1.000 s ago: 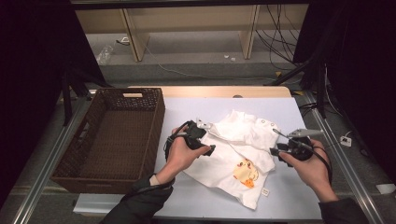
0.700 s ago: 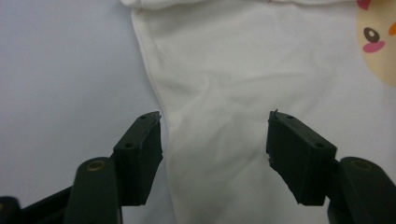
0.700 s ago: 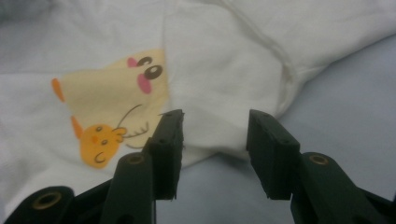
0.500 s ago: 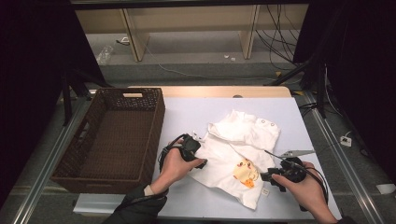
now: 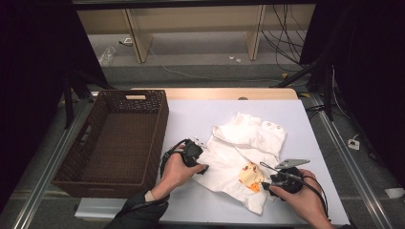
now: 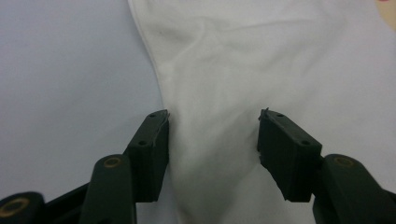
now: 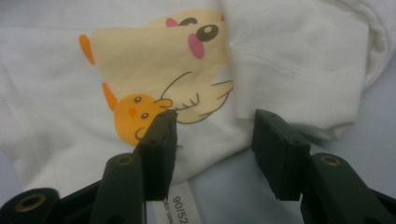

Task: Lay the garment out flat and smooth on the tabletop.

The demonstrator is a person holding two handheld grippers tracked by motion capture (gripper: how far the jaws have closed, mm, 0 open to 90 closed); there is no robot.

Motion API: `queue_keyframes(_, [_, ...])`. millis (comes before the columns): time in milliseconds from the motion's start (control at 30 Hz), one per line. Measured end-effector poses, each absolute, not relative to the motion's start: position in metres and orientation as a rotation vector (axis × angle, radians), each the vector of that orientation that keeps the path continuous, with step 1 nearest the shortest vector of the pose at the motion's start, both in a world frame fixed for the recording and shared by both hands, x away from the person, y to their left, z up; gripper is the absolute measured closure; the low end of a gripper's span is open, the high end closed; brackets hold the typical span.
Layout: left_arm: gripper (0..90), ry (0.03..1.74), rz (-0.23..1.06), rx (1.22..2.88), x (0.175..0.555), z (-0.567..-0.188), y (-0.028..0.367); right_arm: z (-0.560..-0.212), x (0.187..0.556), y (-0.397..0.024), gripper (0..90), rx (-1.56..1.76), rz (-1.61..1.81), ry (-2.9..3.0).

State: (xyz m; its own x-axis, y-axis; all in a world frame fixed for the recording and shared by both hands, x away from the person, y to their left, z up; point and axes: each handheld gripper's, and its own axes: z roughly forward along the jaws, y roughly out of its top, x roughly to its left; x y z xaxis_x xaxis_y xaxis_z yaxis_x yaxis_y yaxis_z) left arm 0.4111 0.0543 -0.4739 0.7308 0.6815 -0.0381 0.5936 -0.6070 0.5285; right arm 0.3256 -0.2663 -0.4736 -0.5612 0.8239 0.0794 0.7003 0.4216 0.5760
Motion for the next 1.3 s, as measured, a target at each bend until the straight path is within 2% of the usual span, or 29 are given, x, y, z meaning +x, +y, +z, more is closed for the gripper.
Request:
queue_keyframes(233, [52.0, 0.949, 0.227, 2.413, 0.407, -0.474, 0.053, -0.472, 0.323, -0.262, 56.7, 1.291, 0.795, 2.460])
queue_keyframes(500, [53.0, 0.954, 0.228, 2.411, 0.406, -0.474, 0.052, -0.471, 0.319, -0.257, 56.9, 1.309, 0.834, 2.493])
queue_keyframes(767, [57.9, 0.961, 0.230, 2.404, 0.403, -0.474, 0.051, -0.473, 0.315, -0.254, 71.2, 1.178, 0.754, 2.493])
queue_keyframes(867, [62.8, 0.966, 0.234, 2.401, 0.401, -0.474, 0.050, -0.474, 0.314, -0.254, 82.5, 1.170, 0.785, 2.507])
queue_keyframes(1000, [73.2, 0.972, 0.223, 2.393, 0.398, -0.474, 0.047, -0.476, 0.316, -0.258, 87.6, 1.200, 0.826, 2.517])
queue_keyframes(1167, [82.9, 0.989, 0.199, 2.380, 0.396, -0.474, 0.046, -0.477, 0.318, -0.263, 90.0, 1.244, 0.873, 2.519])
queue_keyframes(1300, [84.7, 1.003, 0.184, 2.371, 0.397, -0.473, 0.047, -0.475, 0.319, -0.263, 90.0, 1.248, 0.867, 2.528])
